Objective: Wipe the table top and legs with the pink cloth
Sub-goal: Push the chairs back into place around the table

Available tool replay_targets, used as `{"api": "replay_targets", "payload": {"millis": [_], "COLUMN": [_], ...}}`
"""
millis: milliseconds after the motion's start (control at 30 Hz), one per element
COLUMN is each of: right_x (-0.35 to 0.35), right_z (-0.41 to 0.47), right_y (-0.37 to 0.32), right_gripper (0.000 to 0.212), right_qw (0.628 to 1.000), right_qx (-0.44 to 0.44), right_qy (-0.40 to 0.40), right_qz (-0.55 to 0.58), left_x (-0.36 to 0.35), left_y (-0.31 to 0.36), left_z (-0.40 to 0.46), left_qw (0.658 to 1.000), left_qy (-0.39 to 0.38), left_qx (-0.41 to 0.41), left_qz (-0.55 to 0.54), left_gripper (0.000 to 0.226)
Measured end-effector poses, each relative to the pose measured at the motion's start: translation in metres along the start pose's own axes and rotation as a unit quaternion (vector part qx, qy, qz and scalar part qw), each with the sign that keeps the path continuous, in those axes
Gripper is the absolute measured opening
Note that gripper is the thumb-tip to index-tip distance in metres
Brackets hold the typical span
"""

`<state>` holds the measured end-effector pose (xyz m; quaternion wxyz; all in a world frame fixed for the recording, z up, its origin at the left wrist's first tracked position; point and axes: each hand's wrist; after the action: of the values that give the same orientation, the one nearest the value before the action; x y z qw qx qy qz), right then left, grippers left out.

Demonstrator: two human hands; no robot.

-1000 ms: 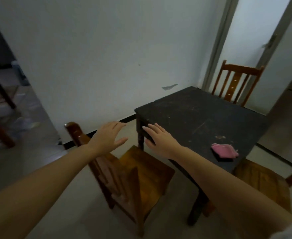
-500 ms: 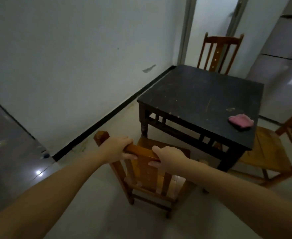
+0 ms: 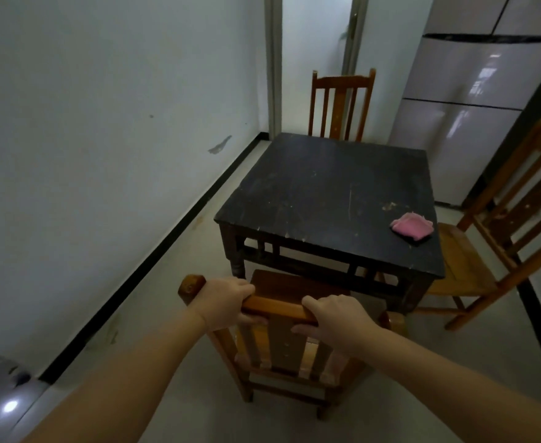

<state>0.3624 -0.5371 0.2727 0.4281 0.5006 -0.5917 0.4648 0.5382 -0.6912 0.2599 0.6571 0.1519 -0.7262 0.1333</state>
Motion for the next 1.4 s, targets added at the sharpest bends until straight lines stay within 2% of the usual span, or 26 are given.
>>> {"api": "replay_targets", "payload": {"millis": [167,400,600,700,767,833,867,933,1000,1067,1133,1233,1400], "right_x": [0.016,0.030,0.038,0.040,0.046,0.061,0.070,0.091,0.107,0.116,0.118,0.106,0.075], "right_z": [0.044,0.109,0.141,0.144,0.147,0.156,0.166,0.196,0.234,0.275,0.314,0.373,0.464], "right_y": [0.028,0.062,0.083,0.085,0.083,0.080,0.078,0.071,0.059,0.037,0.005,-0.052,-0.136], "right_gripper": [0.036,0.033,0.035,0.037,0.039,0.044,0.047,0.051,0.052,0.054,0.059,0.064,0.061], "right_qw": [1.000,0.999,0.999,1.000,1.000,0.998,0.998,0.998,0.997,0.994,0.992,0.993,0.987], "right_qx": [-0.008,-0.017,-0.006,-0.008,-0.009,-0.014,-0.018,-0.016,-0.008,0.009,0.029,0.050,0.108], "right_qy": [0.004,0.026,0.041,0.018,-0.015,-0.048,-0.050,-0.012,0.050,0.098,0.113,0.097,0.115], "right_qz": [-0.007,0.005,-0.005,0.004,0.007,0.025,0.036,0.053,0.062,0.057,0.051,0.037,0.002], "left_x": [0.003,0.010,0.013,0.015,0.021,0.033,0.042,0.063,0.081,0.086,0.076,0.047,-0.002], "left_y": [-0.032,-0.082,-0.104,-0.104,-0.101,-0.098,-0.100,-0.114,-0.141,-0.179,-0.220,-0.282,-0.387], "left_z": [0.054,0.122,0.156,0.159,0.158,0.155,0.152,0.142,0.127,0.107,0.084,0.049,0.004], "left_qw": [1.000,1.000,1.000,1.000,0.999,0.998,0.998,0.994,0.980,0.968,0.965,0.958,0.941], "left_qy": [0.013,0.011,0.013,-0.001,-0.041,-0.051,-0.023,0.101,0.196,0.231,0.219,0.190,0.149], "left_qx": [-0.014,-0.027,-0.026,-0.025,-0.016,-0.018,-0.025,-0.025,0.009,0.071,0.133,0.211,0.301], "left_qz": [-0.001,0.006,-0.001,0.004,0.010,0.032,0.043,0.026,-0.030,-0.062,-0.049,-0.040,-0.044], "left_gripper": [0.046,0.050,0.050,0.051,0.053,0.062,0.068,0.071,0.070,0.068,0.070,0.073,0.084]}}
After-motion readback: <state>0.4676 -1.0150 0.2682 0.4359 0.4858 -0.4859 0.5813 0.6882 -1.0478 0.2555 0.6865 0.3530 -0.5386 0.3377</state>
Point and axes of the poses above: each hand's wrist, its own z-axis towards the middle knuckle, its own x-axis out of the back of the hand, y = z × x, and after that the axes turned 2 degrees about -y, right-handed
